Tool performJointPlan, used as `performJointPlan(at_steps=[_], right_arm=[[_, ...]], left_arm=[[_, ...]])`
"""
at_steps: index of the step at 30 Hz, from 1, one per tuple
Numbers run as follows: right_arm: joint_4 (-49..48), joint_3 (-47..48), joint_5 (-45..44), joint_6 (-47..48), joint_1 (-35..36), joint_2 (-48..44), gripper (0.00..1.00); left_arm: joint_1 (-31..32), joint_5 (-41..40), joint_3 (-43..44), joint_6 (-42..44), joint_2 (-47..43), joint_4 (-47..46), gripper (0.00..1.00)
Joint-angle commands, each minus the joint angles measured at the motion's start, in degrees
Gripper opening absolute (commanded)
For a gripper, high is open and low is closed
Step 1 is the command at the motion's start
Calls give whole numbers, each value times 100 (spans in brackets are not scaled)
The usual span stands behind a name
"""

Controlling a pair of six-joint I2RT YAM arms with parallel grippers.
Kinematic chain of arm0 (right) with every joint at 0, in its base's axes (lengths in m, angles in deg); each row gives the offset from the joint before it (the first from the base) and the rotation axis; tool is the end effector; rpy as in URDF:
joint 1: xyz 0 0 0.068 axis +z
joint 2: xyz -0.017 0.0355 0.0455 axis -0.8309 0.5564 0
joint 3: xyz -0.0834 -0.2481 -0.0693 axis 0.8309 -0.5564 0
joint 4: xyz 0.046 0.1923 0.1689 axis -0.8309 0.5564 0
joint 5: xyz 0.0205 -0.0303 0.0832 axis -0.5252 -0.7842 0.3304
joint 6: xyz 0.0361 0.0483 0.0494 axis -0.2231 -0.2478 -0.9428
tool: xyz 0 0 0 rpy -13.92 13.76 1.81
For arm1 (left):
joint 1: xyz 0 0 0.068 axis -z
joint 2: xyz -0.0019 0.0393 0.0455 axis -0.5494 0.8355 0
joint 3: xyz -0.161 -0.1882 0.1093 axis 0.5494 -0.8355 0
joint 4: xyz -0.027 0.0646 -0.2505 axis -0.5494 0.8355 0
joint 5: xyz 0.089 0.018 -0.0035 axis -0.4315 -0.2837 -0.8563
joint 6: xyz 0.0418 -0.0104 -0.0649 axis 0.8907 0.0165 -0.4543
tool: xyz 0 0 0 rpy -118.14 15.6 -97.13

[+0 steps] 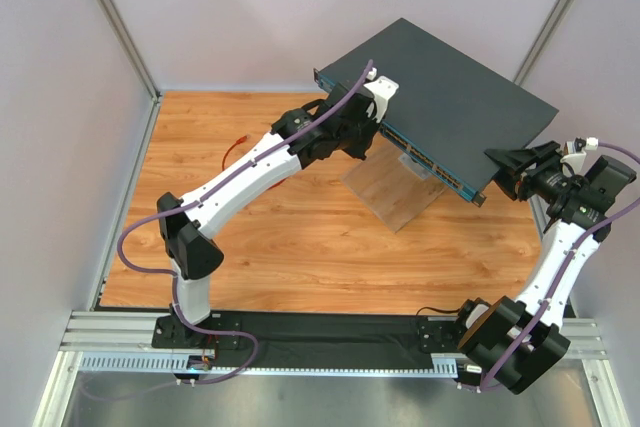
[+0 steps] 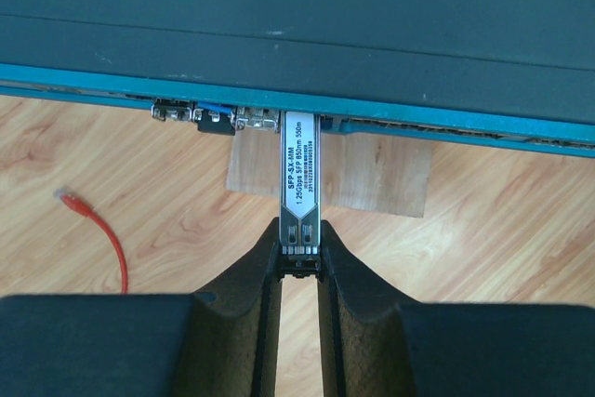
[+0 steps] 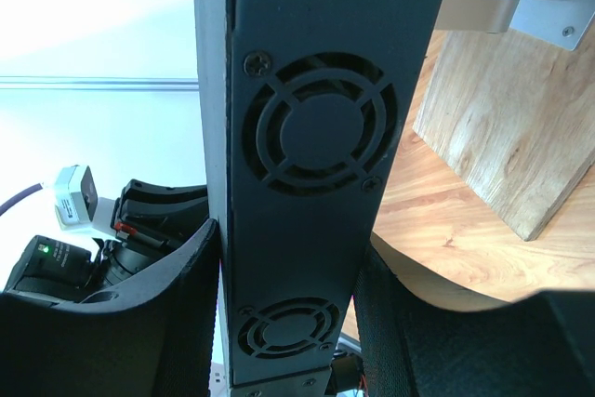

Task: Insert the plug into the switch port

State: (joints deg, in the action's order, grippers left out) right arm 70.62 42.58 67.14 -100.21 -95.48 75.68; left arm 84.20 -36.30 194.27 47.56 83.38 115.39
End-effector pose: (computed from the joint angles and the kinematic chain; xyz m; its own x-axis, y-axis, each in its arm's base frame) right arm 0.2115 -0.0954 0.3253 -0.5141 0.8350 -0.1962 0.1045 0.2880 0.9519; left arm 0.2875 -0.3389 0.3825 -0.4705 0.3365 -0.8157 0.6329 0.7728 -0.0463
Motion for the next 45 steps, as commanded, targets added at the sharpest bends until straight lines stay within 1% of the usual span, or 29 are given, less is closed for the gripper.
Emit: performJointPlan(at_steps=[1, 21, 29, 35, 45], right_arm=[[-397, 0, -255, 325, 88, -110, 0], [-388, 0, -246, 369, 79, -83, 0], [-379, -9, -246, 369, 88, -75, 0], [-371, 17, -228, 378, 88, -57, 0], [-353, 17, -228, 413, 88, -40, 0]], left_arm=[[19, -194, 323, 7, 67, -96, 0], [19, -124, 578, 16, 181, -140, 0], [19, -54, 604, 7, 375, -175, 0], [19, -19, 780, 51, 489, -210, 0], [19, -18, 727, 60, 243, -96, 0]])
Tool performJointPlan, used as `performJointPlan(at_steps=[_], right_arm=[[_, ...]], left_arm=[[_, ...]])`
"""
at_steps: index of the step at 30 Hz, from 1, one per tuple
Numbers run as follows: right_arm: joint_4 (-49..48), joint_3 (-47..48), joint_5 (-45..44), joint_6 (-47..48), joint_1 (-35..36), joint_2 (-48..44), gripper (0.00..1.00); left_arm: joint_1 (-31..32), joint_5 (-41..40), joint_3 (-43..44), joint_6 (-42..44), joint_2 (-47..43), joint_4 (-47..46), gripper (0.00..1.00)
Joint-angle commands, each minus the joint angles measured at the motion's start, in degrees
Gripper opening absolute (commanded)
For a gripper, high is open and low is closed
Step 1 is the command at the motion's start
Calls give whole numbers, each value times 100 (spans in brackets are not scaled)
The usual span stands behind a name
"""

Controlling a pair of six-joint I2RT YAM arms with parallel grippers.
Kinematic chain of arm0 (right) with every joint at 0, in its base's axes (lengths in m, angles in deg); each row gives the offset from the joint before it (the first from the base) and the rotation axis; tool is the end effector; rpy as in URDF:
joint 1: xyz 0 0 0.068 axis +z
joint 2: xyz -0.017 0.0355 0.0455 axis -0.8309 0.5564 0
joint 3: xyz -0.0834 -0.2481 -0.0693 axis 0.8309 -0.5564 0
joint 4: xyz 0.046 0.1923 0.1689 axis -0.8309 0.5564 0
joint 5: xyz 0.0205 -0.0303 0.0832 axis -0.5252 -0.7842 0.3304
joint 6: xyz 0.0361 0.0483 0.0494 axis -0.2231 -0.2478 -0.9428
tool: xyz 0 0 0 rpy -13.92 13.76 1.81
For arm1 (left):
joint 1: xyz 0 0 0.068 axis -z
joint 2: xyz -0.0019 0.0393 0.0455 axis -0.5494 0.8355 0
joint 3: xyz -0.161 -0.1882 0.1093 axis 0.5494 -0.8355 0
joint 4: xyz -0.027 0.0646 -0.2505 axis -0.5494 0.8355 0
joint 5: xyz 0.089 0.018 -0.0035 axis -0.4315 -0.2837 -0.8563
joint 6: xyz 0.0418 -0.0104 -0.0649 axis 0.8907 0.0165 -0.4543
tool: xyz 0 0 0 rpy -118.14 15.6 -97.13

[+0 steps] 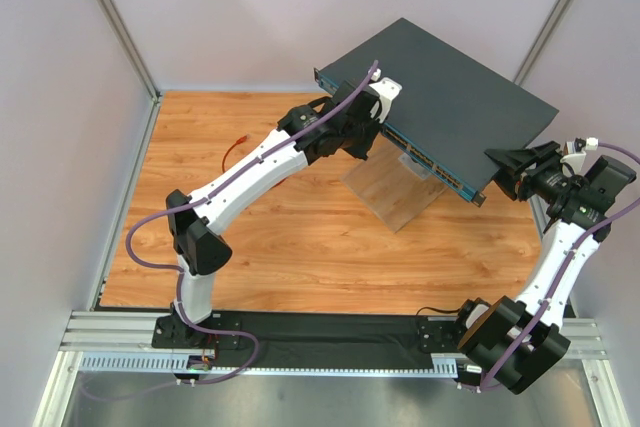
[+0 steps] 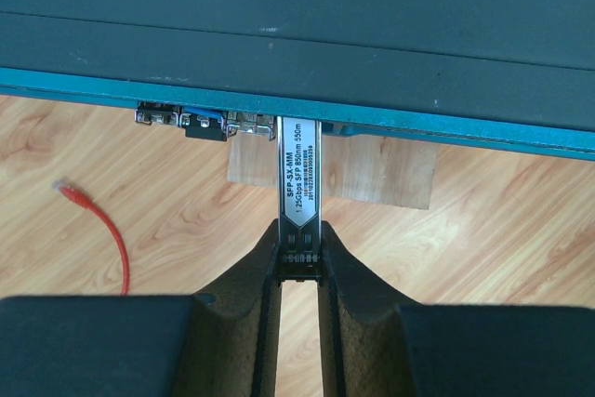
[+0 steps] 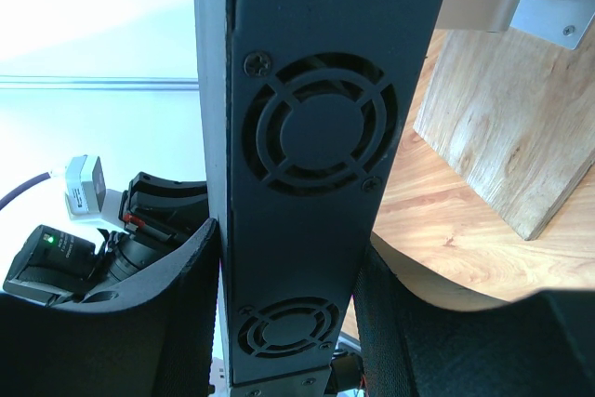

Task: Insert the plug into the switch port

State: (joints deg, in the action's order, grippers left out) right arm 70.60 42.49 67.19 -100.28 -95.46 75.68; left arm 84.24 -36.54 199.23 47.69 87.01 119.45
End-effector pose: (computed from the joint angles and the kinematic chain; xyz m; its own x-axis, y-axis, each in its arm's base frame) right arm 0.2115 -0.0952 0.3249 -0.5150 0.8350 -0.1937 0.1055 0.2860 0.9524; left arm 0.2933 -0.3460 0.3768 -0.4925 0.3679 -0.7887 0.6309 0.7752 -0.0324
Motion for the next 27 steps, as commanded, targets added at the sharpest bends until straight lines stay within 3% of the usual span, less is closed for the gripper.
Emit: performJointPlan(at_steps=[1, 27], right_arm=[[-351, 26, -233, 420, 86, -48, 0], [-245, 61, -250, 542, 86, -57, 0]], left_arm=[[15, 14, 222, 56, -146, -493, 0], [-38, 296, 187, -58, -226, -63, 0]])
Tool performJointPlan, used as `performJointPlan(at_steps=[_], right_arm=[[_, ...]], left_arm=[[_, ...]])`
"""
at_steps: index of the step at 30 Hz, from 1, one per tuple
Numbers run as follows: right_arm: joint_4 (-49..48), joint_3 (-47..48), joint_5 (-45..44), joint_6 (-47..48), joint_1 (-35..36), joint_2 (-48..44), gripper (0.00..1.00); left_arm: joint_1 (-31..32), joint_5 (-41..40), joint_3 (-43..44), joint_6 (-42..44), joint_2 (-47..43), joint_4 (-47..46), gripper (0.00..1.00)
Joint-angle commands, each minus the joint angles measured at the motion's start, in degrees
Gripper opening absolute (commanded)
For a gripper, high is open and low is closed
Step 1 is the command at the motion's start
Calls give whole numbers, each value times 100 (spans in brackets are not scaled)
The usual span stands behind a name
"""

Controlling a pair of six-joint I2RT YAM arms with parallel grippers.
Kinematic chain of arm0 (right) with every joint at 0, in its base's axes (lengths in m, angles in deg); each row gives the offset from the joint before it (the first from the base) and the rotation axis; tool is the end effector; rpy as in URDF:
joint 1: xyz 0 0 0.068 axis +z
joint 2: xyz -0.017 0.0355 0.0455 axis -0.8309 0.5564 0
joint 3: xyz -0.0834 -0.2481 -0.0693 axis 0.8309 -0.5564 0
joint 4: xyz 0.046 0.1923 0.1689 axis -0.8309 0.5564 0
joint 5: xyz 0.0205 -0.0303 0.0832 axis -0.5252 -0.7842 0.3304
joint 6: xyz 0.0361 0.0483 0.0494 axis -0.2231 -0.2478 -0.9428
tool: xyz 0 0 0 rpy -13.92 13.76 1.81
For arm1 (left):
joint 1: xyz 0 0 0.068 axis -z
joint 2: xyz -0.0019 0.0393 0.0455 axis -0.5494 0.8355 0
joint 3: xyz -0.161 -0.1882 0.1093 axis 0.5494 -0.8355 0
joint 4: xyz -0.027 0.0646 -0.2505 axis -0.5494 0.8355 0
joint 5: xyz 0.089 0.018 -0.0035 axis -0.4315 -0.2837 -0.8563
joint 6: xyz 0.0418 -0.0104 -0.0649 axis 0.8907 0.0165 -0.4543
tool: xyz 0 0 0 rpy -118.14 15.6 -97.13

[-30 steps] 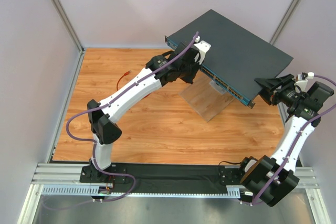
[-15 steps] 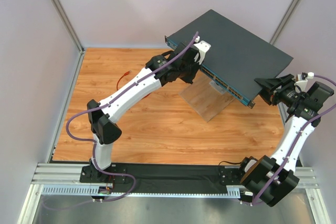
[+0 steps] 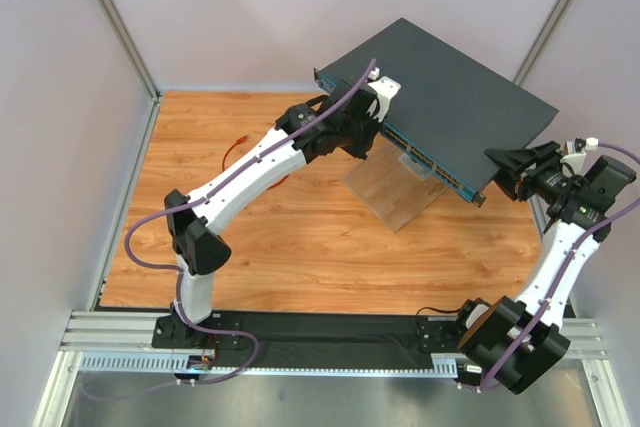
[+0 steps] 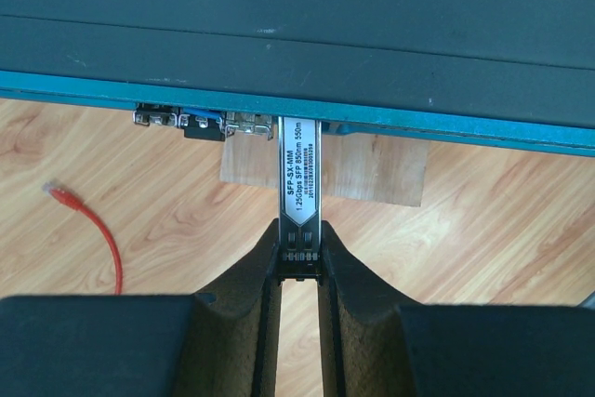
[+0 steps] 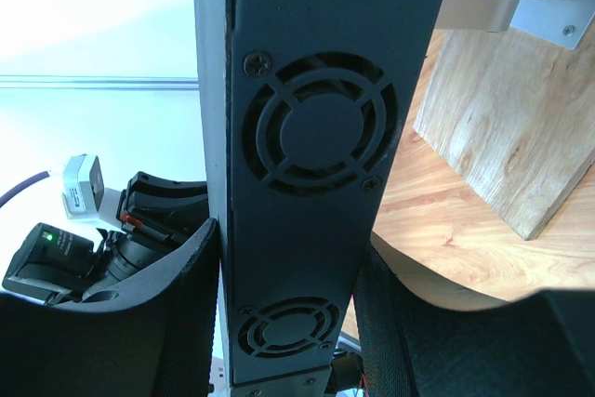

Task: Insert the plug into the switch port

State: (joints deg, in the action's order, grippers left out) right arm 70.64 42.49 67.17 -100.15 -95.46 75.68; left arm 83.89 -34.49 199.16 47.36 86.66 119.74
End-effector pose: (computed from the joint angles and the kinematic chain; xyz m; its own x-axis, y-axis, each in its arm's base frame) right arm 0.2115 -0.0952 0.3248 -0.5151 0.8346 -0.1953 0.1050 0.2876 0.9520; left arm 0.2924 -0.3443 0.3783 -0.5018 0.3634 -0.7849 0.6441 0.7627 -0.0586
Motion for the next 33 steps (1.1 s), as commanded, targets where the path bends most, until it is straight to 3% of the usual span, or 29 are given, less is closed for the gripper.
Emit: performJointPlan(at_steps=[1, 24, 27, 28, 29, 33], right_arm=[[-241, 61, -240, 521, 86, -57, 0], [-215, 61, -213, 565, 86, -4, 0], [-223, 79, -204, 556, 86, 13, 0], [-223, 88, -204, 547, 86, 13, 0], [-223, 88, -213, 547, 86, 22, 0], [-223, 131, -204, 556, 86, 57, 0]], left_arm=[[-29, 90, 298, -17, -156, -100, 0], [-108, 248, 1292, 115, 653, -802, 0], [-108, 336, 1284, 89, 653, -952, 11], [-117, 328, 1275, 115, 645, -952, 20], [-117, 336, 1257, 132, 618, -935, 24], [-231, 494, 811, 45, 250, -707, 31]])
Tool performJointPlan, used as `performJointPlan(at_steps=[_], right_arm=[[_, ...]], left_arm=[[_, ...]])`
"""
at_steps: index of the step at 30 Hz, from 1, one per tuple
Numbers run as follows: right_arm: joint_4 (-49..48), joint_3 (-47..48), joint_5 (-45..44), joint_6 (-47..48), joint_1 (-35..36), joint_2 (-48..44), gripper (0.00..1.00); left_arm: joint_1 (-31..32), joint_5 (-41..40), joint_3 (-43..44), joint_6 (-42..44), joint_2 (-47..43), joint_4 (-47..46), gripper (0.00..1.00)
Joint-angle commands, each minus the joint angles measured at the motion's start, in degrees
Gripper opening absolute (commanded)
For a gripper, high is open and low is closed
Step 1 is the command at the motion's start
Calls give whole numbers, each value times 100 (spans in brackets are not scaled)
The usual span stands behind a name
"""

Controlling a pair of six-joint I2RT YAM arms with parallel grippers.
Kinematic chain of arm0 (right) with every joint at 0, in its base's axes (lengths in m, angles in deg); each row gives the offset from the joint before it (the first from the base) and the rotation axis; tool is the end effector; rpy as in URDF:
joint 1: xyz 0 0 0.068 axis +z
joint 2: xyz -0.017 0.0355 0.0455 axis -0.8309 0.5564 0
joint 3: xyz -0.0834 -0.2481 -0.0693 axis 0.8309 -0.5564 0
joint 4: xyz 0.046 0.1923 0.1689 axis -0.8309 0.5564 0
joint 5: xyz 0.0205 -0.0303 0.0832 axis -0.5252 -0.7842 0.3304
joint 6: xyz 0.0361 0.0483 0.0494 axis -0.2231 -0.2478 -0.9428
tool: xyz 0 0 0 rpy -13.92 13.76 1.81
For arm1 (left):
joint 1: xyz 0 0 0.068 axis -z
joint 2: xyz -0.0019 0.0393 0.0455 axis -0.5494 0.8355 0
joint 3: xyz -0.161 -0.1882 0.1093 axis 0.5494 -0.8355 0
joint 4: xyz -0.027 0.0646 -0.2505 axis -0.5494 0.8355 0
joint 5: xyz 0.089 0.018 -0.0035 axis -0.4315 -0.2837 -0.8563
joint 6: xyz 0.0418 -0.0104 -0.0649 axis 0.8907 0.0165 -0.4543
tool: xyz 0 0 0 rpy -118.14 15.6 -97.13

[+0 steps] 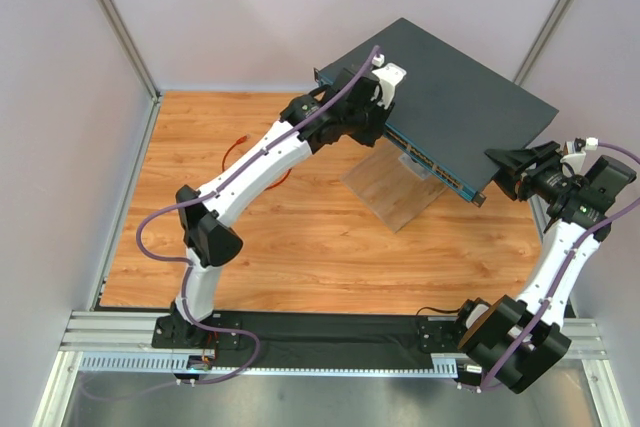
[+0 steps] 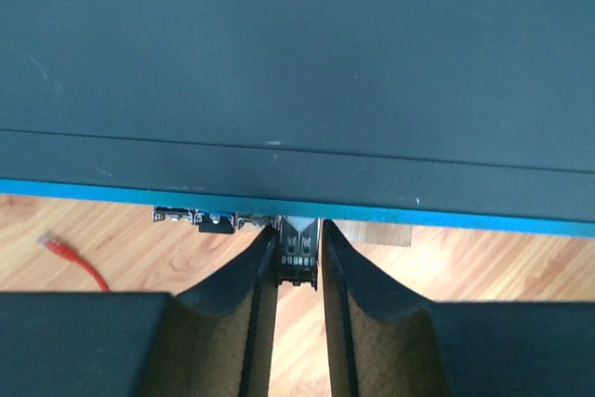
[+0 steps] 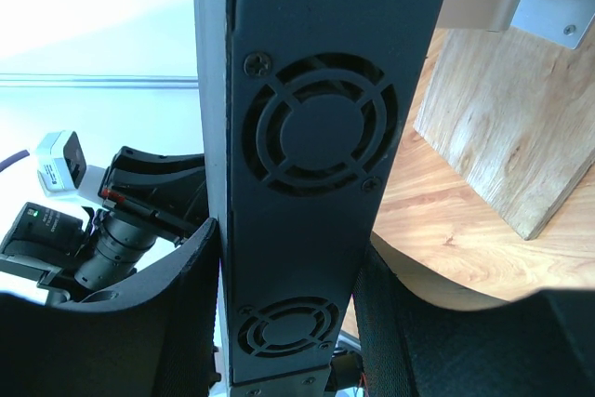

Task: Insert the plug into the switch port

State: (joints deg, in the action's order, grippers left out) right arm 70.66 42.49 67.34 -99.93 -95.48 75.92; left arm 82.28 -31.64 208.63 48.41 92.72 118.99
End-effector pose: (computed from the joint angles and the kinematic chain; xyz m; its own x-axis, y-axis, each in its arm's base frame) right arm 0.2120 -0.0957 0.3240 -0.5178 0.8332 -0.1942 0.1048 0.2871 0.9521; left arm 0.3156 -0.3567 0.3882 -0.4660 0.3232 -0.8237 0.6638 0.7432 -0.0839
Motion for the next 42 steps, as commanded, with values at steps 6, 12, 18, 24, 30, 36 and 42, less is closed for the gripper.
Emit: performJointPlan(at_steps=[6, 12, 18, 24, 30, 36, 42], right_arm=[[-217, 211, -195, 543, 88, 103, 0], [-199, 220, -178, 587, 88, 103, 0], [-155, 211, -178, 622, 88, 112, 0], [-85, 272, -204, 701, 88, 139, 0], [-59, 255, -204, 710, 88, 165, 0], [-67, 228, -195, 745, 88, 174, 0], [-50, 193, -195, 762, 79, 165, 0]], left_arm=[[-175, 289, -1163, 168, -1375, -316, 45], [-271, 605, -2007, 230, -2070, -148, 40], [-333, 974, -2213, 37, -2159, -781, 18], [-333, 1054, -1580, -95, -1588, -913, 0], [-333, 1028, -1430, -139, -1306, -1045, 0], [-333, 1036, -1184, -166, -1095, -1089, 0], [-333, 1046, -1122, -218, -928, -1107, 0]])
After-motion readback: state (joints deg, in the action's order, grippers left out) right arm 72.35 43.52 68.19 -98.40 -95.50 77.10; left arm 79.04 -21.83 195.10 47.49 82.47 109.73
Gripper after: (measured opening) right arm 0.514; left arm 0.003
